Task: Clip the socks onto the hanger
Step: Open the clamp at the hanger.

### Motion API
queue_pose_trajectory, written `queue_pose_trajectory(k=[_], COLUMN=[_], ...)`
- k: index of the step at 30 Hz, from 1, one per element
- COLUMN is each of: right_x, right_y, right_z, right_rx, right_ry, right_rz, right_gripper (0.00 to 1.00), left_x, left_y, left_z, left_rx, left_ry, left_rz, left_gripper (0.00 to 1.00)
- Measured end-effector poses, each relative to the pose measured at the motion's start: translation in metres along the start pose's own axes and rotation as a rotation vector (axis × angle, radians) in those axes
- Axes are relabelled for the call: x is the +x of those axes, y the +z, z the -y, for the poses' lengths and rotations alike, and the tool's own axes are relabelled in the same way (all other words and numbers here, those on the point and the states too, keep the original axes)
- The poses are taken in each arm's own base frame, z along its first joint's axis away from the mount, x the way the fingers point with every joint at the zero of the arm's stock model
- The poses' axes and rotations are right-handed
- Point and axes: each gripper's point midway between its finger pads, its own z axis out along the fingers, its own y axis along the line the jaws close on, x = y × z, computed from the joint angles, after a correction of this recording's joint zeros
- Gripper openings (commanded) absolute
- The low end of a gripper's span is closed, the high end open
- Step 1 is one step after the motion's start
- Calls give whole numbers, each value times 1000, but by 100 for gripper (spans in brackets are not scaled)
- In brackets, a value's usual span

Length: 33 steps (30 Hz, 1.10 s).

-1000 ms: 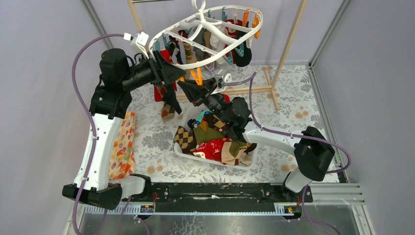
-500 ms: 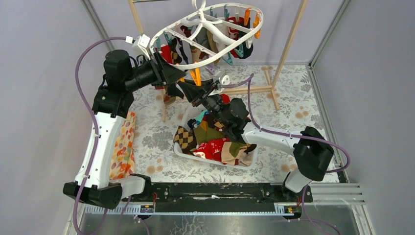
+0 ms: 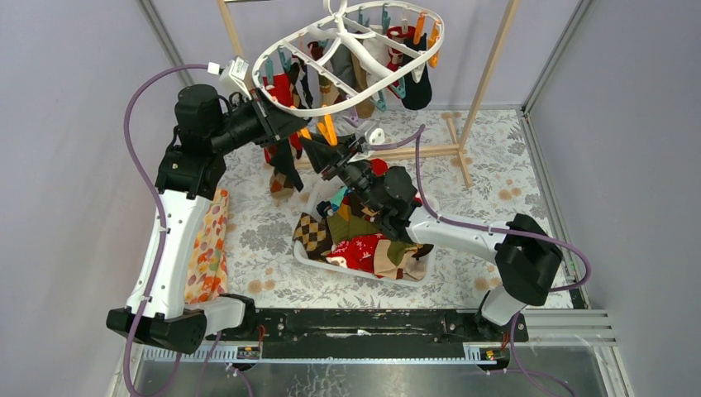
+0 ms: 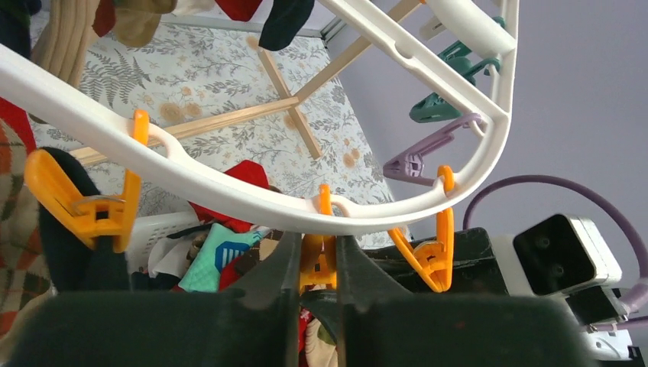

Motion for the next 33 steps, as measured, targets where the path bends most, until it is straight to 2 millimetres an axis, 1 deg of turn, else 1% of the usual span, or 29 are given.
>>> queue_pose_trajectory(k=[2,4,5,6,7,9,12,15,18,22,24,28,29,31,32,33], right_x=[2,4,7,11,15,24,29,27,23,19,24,41,46,54,56,58], right_y=[0,-1,-3,-7,-10,-24,-49,-85,-116,-145,-158,-182,-191,-208,-213,-220], right_z=[-1,-3,-6,-7,-7,-3,7,16,21,23,25,25,23,18,16,12], right_rx=[1,-5,-8,-9,-5,12,56,97,135,169,196,214,205,164,141,107], right_ry=[-3,-7,-10,-15,-18,-33,-42,-34,6,41,42,25,20,0,-9,-19], right_rz=[-7,-14,-22,-34,-49,-91,-144,-196,-260,-378,-472,-682,-742,-847,-880,-921], right_gripper=[47,70,76,97,99,100,100,100,100,100,100,100,98,92,87,84], left_x=[-1,-2,-3,-3,-3,-3,-3,-3,-3,-3,-3,-4,-5,-4,-3,-3], left_y=[0,1,1,1,1,1,1,1,1,0,0,-1,-1,-2,-2,-2], left_z=[-2,-3,-4,-4,-4,-4,-4,-4,-5,-5,-5,-3,-3,-3,-3,-4], left_rx=[-10,-19,-22,-23,-24,-24,-24,-23,-23,-23,-24,-21,-21,-19,-19,-19], left_ry=[0,-1,-2,-1,-1,-1,2,7,13,30,36,55,58,64,66,68], left_rz=[6,13,15,16,16,16,16,16,16,16,15,13,14,11,9,7], left_gripper=[1,0,0,0,0,0,0,0,0,0,0,0,0,0,0,0])
